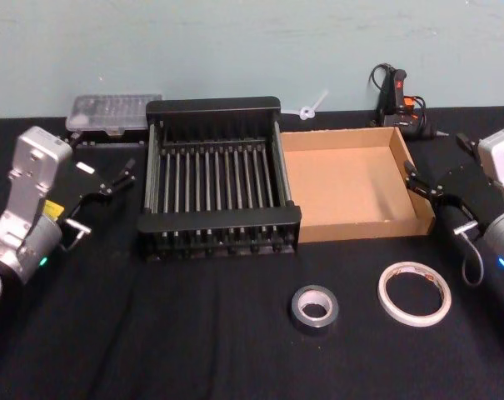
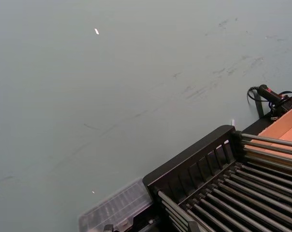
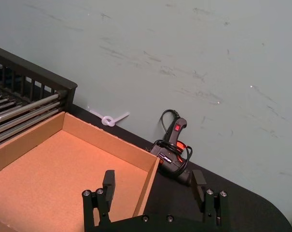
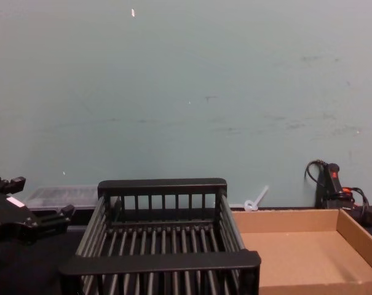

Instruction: Pick up the white tape and place it into the black box , Pick up the silver tape and place it into the brown box.

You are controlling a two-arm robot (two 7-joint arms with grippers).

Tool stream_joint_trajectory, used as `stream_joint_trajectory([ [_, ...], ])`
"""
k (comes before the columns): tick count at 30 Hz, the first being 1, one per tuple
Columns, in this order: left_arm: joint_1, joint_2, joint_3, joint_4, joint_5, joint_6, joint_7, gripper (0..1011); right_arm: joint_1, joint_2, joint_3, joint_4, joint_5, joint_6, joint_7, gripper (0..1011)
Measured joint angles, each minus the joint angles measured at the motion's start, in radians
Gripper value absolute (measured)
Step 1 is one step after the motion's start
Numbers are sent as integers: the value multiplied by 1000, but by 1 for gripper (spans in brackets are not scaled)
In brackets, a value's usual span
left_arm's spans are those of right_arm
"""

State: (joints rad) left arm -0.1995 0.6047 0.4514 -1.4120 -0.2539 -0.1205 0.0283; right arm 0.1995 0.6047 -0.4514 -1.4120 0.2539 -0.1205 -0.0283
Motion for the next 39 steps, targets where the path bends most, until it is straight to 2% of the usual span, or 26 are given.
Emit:
stream_joint_trajectory([
  [39, 0, 0, 0, 0, 0, 0, 0, 1001, 0, 0, 0, 0, 0, 0, 0, 1002],
])
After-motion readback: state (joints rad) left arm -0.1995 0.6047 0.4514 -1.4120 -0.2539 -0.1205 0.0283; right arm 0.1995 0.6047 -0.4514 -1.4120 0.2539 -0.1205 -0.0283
